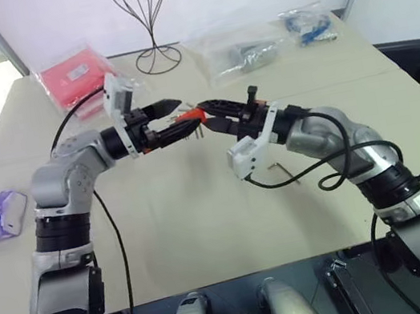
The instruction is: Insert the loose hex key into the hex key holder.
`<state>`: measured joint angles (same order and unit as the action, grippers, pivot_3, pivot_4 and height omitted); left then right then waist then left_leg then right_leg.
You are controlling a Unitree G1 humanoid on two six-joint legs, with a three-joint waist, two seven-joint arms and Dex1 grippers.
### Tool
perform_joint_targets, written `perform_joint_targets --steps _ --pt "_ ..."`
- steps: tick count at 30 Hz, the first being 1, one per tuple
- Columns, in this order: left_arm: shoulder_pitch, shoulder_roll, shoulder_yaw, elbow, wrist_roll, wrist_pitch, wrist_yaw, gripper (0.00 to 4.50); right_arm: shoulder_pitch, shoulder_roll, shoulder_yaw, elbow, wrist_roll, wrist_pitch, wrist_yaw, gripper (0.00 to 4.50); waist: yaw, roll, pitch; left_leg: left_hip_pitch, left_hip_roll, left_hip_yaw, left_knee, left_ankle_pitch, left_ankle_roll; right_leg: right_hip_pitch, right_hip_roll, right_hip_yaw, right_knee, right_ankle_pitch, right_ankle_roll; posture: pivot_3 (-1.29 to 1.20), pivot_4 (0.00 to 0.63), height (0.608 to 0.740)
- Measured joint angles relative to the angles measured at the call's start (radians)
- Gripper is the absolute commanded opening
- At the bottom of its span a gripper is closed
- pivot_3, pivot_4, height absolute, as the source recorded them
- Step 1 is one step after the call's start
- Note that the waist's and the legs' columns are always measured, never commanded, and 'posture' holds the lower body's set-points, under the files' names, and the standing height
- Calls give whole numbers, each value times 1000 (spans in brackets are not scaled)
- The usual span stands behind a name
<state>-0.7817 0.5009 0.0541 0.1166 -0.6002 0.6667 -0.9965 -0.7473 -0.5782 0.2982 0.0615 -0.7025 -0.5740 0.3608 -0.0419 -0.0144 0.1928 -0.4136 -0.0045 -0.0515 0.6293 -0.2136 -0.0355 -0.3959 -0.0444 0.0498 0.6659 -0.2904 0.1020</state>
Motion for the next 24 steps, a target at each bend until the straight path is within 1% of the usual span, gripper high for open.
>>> perform_joint_targets --steps 3,4,5,6,12,24 --pt "0 -1 0 0 0 0 0 4500 0 0 0 0 0 1 0 1035 0 0 0 0 0 0 0 0 0 0 0 0 0 0 0 0 150 740" --pt "0 -1 0 0 0 0 -1 3950 0 0 0 0 0 1 0 1035 1 0 0 0 0 0 0 0 0 0 0 0 0 0 0 0 150 740" --pt "0 -1 0 0 0 0 -3 3645 0 0 0 0 0 2 1 1035 1 0 0 0 0 0 0 0 0 0 0 0 0 0 0 0 150 740" --pt "0 -1 0 0 0 1 -4 3234 0 0 0 0 0 3 1 1035 1 0 0 0 0 0 0 0 0 0 0 0 0 0 0 0 150 740" --pt "3 -2 -4 -6 -18 5 -31 15 -1 0 -2 1 1 30 2 1035 0 0 0 0 0 0 0 0 0 0 0 0 0 0 0 0 150 740" --pt "12 7 -3 -19 -22 23 -42 15 -3 0 0 1 3 29 17 1035 1 0 0 0 0 0 0 0 0 0 0 0 0 0 0 0 150 740"
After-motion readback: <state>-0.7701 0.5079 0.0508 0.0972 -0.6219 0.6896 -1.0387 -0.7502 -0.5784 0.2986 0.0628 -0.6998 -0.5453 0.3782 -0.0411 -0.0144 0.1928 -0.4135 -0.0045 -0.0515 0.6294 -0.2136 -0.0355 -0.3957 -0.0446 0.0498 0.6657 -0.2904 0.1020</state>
